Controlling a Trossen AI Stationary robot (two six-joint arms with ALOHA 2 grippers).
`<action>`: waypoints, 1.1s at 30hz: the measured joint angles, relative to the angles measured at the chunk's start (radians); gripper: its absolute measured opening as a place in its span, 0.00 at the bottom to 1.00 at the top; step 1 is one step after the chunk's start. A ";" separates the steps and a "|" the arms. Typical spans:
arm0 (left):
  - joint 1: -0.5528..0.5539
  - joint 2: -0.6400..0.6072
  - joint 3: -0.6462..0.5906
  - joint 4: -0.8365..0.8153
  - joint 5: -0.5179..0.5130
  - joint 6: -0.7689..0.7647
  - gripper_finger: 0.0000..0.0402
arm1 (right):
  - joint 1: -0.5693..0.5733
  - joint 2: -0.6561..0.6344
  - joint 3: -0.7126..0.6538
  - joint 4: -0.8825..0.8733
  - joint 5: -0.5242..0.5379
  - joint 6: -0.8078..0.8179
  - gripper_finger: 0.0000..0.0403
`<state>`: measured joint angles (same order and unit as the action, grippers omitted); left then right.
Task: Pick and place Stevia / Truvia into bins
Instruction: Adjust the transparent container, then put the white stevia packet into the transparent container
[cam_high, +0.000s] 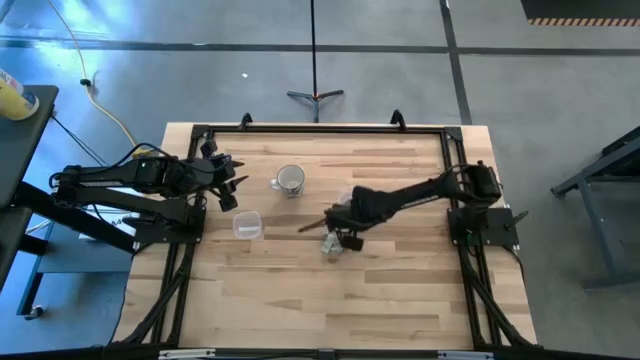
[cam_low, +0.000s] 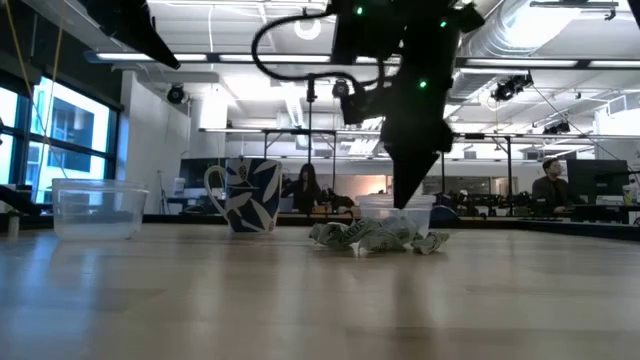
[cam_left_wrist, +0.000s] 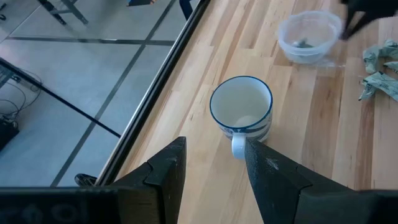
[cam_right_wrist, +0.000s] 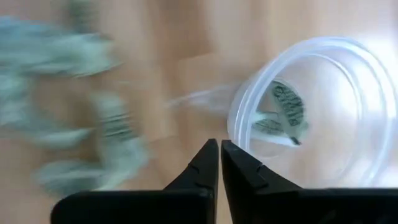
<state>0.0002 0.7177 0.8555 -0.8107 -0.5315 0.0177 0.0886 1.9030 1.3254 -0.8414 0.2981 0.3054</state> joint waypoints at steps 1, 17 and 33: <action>0.000 0.000 0.000 0.000 0.000 0.000 0.50 | -0.014 0.000 0.000 -0.008 0.023 0.000 0.04; 0.000 0.000 0.000 0.000 0.000 0.000 0.50 | 0.081 -0.004 0.011 0.108 -0.144 -0.272 0.46; 0.000 0.000 0.000 0.000 0.000 0.000 0.50 | 0.054 0.075 -0.007 0.151 -0.195 -0.167 0.42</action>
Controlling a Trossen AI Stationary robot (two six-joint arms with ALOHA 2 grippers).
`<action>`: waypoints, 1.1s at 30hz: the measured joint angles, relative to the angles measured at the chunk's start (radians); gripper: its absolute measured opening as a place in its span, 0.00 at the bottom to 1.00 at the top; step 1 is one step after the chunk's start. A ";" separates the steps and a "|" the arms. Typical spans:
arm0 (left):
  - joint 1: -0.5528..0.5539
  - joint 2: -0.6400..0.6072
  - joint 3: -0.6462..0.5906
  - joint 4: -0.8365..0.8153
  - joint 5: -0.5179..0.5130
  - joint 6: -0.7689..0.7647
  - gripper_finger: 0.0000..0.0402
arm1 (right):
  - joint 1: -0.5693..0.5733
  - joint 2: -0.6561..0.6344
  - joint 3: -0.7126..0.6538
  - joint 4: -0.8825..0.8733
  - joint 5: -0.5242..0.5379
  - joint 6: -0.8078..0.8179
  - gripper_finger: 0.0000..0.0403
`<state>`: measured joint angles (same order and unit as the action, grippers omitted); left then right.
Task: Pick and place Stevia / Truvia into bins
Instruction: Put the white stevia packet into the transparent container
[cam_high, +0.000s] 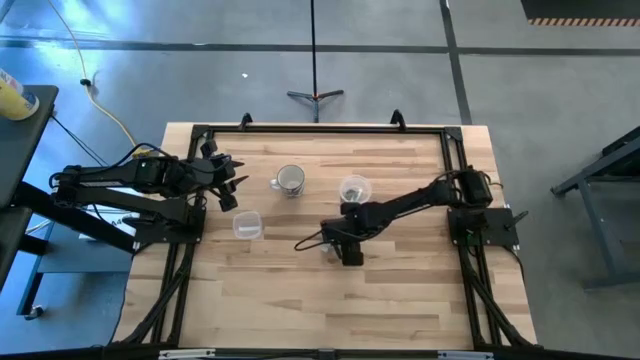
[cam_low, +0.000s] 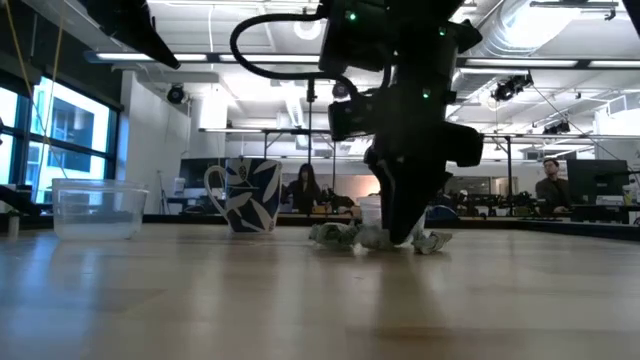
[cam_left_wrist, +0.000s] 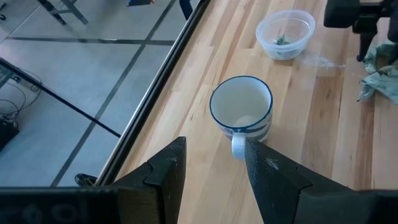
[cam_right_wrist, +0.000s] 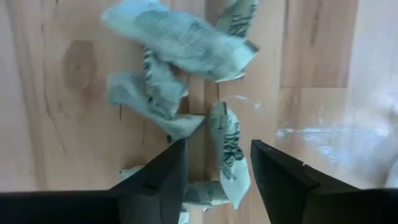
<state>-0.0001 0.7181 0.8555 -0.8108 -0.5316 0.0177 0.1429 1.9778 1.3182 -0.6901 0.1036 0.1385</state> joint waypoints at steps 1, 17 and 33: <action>0.000 0.000 0.000 0.000 0.000 0.000 0.50 | -0.004 0.000 0.000 0.000 0.003 -0.003 0.41; 0.000 0.000 0.000 0.000 0.000 0.000 0.50 | -0.084 0.006 -0.042 0.064 -0.131 -0.095 0.35; 0.000 0.000 0.000 0.000 0.000 0.000 0.50 | -0.091 -0.005 -0.018 -0.037 -0.078 0.061 0.03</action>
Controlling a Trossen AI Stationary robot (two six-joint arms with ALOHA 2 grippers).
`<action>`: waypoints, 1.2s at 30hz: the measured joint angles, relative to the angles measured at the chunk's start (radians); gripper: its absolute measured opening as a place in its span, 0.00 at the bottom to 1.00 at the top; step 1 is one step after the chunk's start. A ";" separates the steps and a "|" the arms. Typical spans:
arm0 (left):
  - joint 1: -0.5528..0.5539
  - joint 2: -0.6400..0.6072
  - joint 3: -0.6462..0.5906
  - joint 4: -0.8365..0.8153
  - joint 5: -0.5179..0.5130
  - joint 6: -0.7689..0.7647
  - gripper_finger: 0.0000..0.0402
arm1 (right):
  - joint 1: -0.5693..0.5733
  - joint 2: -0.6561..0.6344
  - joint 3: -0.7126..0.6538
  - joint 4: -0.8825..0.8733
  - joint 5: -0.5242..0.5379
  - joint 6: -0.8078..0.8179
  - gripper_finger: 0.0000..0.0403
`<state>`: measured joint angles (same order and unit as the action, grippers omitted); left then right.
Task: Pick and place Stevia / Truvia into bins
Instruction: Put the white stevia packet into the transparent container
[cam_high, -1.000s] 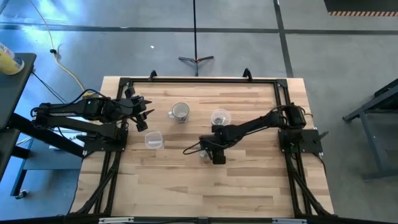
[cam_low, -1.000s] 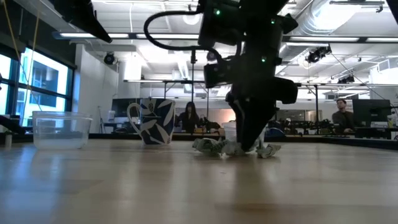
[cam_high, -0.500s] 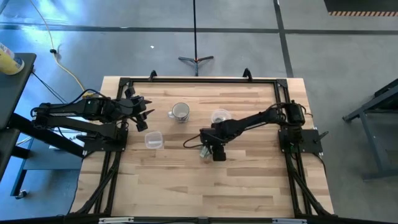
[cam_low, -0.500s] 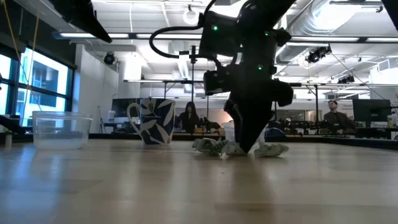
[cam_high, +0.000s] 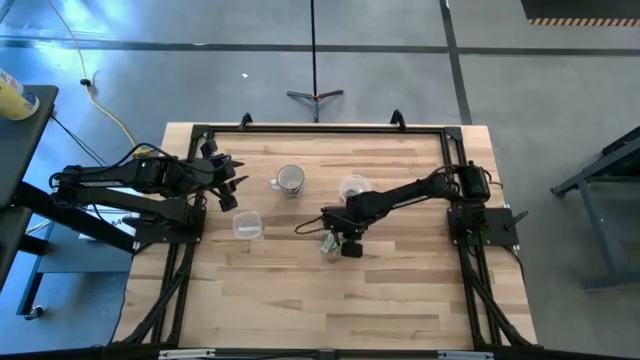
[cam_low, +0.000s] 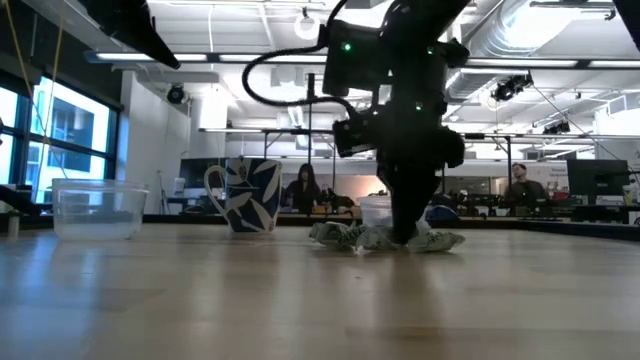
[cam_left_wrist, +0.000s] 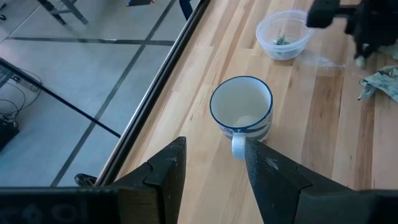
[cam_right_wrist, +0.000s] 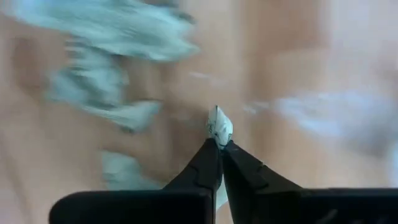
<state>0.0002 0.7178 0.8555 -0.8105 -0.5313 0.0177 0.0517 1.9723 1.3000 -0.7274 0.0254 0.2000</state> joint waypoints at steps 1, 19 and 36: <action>0.000 0.000 0.000 0.000 0.000 0.000 0.50 | -0.002 -0.006 0.012 -0.016 0.018 0.016 0.03; 0.000 0.000 0.000 0.000 0.000 0.000 0.50 | -0.239 -0.157 0.157 -0.255 0.146 0.032 0.01; 0.000 0.000 0.000 0.000 0.000 0.000 0.50 | -0.240 -0.076 0.158 -0.254 0.078 -0.205 0.47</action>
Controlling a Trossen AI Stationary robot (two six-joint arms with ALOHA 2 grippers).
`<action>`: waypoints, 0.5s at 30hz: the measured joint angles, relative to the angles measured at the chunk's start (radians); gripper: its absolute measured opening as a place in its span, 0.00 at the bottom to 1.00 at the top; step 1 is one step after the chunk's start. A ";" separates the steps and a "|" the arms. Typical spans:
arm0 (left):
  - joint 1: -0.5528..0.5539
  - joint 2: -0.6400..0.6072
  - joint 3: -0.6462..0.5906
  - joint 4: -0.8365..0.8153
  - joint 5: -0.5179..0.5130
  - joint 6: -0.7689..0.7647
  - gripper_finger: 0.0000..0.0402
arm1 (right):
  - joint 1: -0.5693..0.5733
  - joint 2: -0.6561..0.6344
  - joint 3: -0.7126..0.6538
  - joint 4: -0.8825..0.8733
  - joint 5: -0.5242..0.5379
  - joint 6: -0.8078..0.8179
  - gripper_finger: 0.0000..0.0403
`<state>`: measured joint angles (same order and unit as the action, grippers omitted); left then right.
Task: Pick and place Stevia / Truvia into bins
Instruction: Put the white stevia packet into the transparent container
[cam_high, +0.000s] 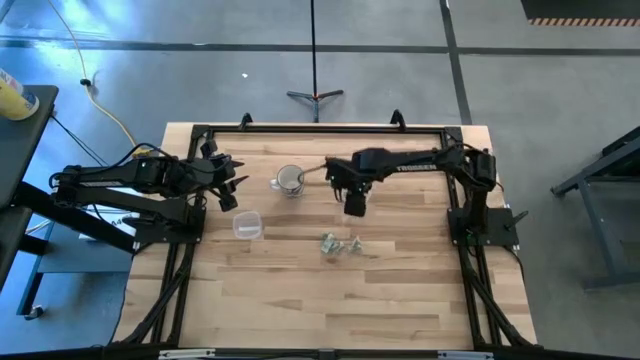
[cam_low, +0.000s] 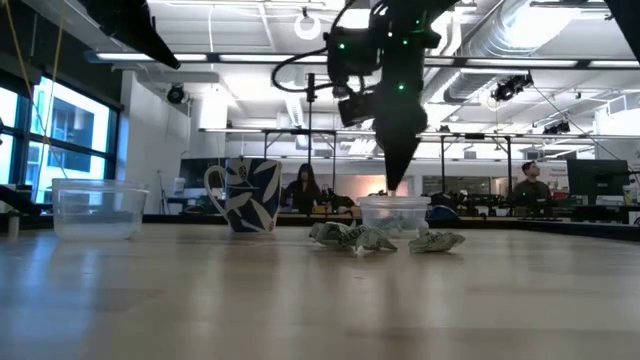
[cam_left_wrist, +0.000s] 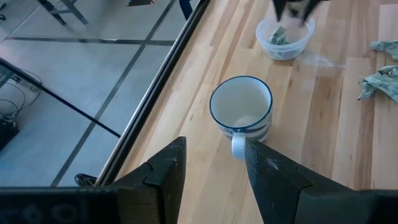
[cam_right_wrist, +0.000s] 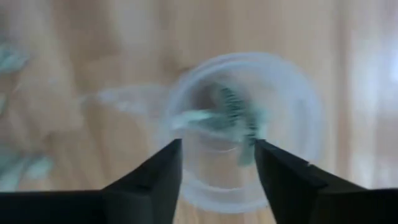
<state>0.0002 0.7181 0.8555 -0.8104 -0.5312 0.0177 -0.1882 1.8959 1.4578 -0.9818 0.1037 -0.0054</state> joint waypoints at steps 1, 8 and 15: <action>0.000 0.000 0.000 0.000 0.000 0.000 0.50 | 0.024 0.001 0.000 -0.006 -0.011 -0.029 0.50; 0.000 0.000 0.000 0.000 0.000 0.000 0.50 | 0.243 0.000 -0.027 0.019 -0.046 -0.124 0.59; 0.000 0.000 0.000 0.000 0.000 0.000 0.50 | 0.384 0.000 -0.086 0.090 -0.062 0.009 0.55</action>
<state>0.0001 0.7180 0.8555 -0.8104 -0.5313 0.0178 0.1958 1.8957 1.3718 -0.8922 0.0420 0.0033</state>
